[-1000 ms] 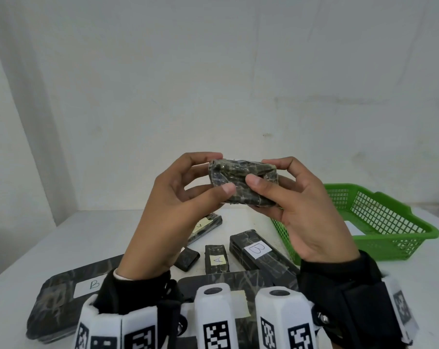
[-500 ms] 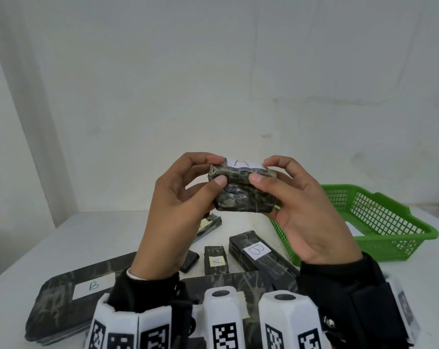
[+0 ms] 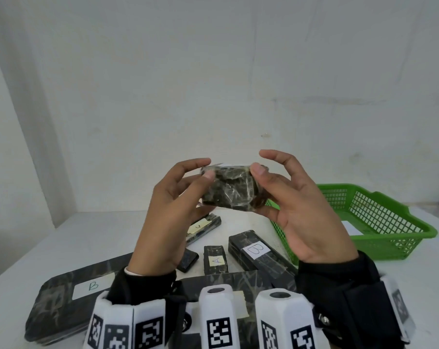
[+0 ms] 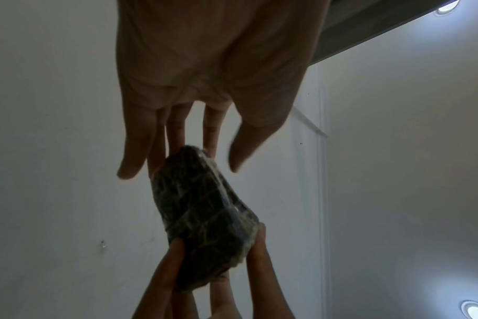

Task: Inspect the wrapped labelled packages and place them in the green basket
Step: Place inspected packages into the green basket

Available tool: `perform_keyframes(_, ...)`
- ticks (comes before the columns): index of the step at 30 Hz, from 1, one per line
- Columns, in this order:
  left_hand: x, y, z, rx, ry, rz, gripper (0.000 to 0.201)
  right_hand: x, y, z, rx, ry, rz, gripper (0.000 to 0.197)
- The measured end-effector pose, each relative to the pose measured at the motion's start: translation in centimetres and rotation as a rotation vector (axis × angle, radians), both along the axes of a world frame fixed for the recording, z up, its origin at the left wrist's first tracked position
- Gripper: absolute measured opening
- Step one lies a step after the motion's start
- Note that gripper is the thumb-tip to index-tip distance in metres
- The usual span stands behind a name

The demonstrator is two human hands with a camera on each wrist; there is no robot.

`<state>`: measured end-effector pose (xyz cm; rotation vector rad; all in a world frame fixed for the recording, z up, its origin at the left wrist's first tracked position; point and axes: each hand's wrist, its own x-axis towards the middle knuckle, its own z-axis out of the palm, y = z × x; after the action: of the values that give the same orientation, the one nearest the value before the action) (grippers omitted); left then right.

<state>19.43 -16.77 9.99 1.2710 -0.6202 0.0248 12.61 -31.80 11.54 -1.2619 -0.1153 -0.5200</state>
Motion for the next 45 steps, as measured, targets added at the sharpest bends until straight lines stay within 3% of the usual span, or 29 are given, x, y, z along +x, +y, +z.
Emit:
perform_keyframes(3,0.06,0.09,-0.07,0.090,-0.016,-0.087,0.070,0.15,0.00,-0.04,-0.008,-0.019,-0.046,0.040)
perform_keyframes(5,-0.20,-0.11,-0.08,0.139,-0.062,-0.117,0.082,0.13,0.00,-0.05,0.002,-0.045,-0.064,0.032)
perform_keyframes(12,-0.21,-0.27,-0.02,0.110,-0.089,-0.057,0.060,-0.13,0.16,0.22,0.004,-0.078,-0.040,0.032)
perform_keyframes(19,-0.15,-0.10,-0.12,0.179,-0.051,-0.124,0.060,-0.03,0.07,-0.09,-0.027,-0.108,-0.147,0.018)
perform_keyframes(24,-0.11,-0.38,-0.28,0.171,-0.033,-0.125,0.057,0.02,0.11,0.07,-0.042,-0.062,-0.118,0.028)
perform_keyframes(30,-0.43,-0.42,-0.04,0.170,-0.002,-0.158,0.059,-0.09,0.07,-0.08,-0.079,-0.096,-0.174,0.025)
perform_keyframes(37,-0.05,-0.50,-0.37,0.120,0.046,-0.081,0.059,0.01,0.13,-0.05,-0.096,-0.042,-0.060,0.024)
perform_keyframes(41,-0.27,-0.45,-0.04,0.118,0.078,-0.105,0.057,0.02,0.30,-0.22,-0.117,-0.082,-0.106,0.018)
perform_keyframes(45,-0.52,-0.60,0.06,0.124,0.095,-0.092,0.045,0.02,0.03,-0.28,-0.142,-0.059,-0.073,0.017)
